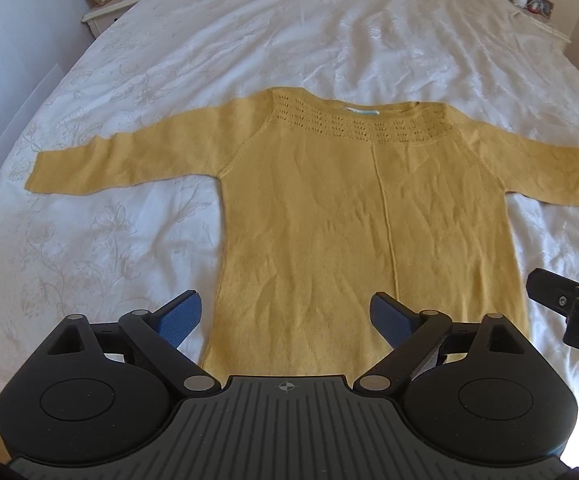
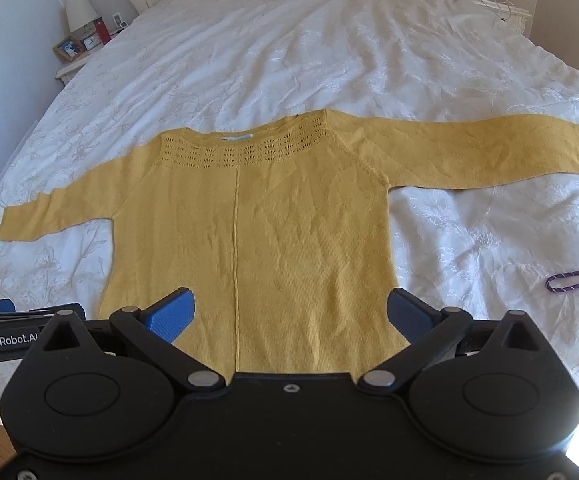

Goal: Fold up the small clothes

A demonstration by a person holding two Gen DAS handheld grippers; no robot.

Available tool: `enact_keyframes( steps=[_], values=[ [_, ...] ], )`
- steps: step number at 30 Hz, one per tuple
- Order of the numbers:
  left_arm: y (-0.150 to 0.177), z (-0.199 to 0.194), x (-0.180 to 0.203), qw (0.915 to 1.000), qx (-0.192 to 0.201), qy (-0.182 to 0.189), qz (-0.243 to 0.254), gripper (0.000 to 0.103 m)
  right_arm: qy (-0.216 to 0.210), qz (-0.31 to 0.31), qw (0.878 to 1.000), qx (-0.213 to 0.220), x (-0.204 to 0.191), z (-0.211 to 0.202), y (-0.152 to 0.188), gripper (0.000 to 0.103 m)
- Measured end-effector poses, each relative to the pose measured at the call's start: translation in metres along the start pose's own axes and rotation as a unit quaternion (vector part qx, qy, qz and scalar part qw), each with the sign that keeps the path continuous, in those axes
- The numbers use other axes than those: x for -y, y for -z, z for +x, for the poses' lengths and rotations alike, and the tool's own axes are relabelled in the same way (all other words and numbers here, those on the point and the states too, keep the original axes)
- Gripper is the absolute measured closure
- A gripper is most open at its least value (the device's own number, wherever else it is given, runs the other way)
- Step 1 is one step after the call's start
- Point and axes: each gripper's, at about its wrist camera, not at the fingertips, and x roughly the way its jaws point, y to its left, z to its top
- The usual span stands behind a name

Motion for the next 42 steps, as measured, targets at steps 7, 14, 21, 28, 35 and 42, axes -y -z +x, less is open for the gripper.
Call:
enact_keyframes(
  steps=[7, 14, 21, 28, 35, 42],
  values=[
    [-0.033, 0.007, -0.008, 0.9965, 0.073, 0.041, 0.003, 0.012, 0.009, -0.005, 0.996, 0.093, -0.003, 0.004, -0.020, 0.001],
    [-0.054, 0.016, -0.008, 0.9866, 0.147, 0.067, 0.025, 0.012, 0.054, 0.014, 0.984, 0.169, 0.013, 0.002, -0.043, 0.001],
    [-0.059, 0.028, -0.009, 0.9851, 0.147, 0.089, -0.006, 0.012, 0.120, 0.009, 0.984, 0.132, 0.055, 0.024, -0.061, 0.001],
    [-0.054, 0.030, 0.007, 0.9913, 0.129, 0.026, 0.002, 0.011, 0.107, 0.036, 0.988, 0.109, 0.128, 0.038, -0.077, 0.001],
    [-0.047, 0.038, 0.039, 0.9975, 0.064, 0.020, -0.023, 0.012, 0.113, 0.044, 0.989, 0.080, 0.225, 0.057, -0.105, 0.012],
    [-0.042, 0.042, 0.078, 0.9979, 0.041, 0.006, -0.051, 0.012, 0.129, 0.070, 0.988, 0.054, 0.327, 0.077, -0.132, 0.012]
  ],
)
